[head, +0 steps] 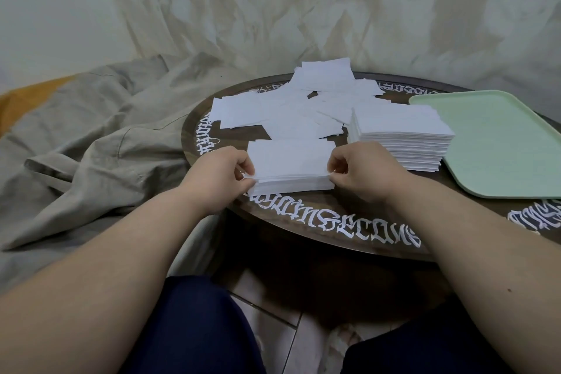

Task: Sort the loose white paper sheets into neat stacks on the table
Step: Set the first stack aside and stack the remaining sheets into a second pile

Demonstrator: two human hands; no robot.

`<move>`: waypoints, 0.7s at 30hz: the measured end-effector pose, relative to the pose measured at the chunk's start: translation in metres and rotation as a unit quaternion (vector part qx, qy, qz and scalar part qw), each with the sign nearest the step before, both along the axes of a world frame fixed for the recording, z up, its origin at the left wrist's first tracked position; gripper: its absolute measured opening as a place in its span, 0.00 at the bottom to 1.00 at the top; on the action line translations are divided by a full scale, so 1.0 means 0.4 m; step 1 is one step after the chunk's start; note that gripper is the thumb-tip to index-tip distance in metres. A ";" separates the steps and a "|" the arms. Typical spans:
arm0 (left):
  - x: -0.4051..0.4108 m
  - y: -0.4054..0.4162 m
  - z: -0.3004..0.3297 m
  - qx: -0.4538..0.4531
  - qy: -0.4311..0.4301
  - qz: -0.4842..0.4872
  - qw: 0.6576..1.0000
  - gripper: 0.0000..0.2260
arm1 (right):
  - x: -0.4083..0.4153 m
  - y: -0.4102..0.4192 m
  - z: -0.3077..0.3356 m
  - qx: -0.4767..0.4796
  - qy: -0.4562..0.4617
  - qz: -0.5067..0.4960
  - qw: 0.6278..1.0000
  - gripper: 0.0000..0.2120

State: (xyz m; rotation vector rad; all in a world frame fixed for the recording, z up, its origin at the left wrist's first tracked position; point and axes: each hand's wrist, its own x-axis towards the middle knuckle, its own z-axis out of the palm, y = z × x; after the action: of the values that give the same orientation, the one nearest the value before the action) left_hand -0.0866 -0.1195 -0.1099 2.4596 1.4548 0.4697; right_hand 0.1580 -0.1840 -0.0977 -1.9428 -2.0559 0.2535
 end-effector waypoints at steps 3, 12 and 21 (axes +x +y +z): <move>-0.002 0.002 0.000 0.001 -0.013 0.002 1.000 0.05 | 0.001 0.001 0.003 0.003 0.008 0.002 1.000 0.04; 0.004 -0.001 0.005 0.022 -0.046 -0.004 0.999 0.06 | 0.002 0.004 0.008 0.056 0.057 -0.023 0.997 0.05; 0.021 0.001 0.009 0.085 -0.093 0.038 0.991 0.03 | 0.007 0.009 0.010 0.133 0.131 -0.065 0.980 0.05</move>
State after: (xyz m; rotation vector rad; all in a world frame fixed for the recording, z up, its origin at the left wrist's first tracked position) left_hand -0.0783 -0.1191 -0.1065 2.4146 1.4907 0.8460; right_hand 0.1609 -0.1802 -0.0936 -1.7681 -1.6938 0.1837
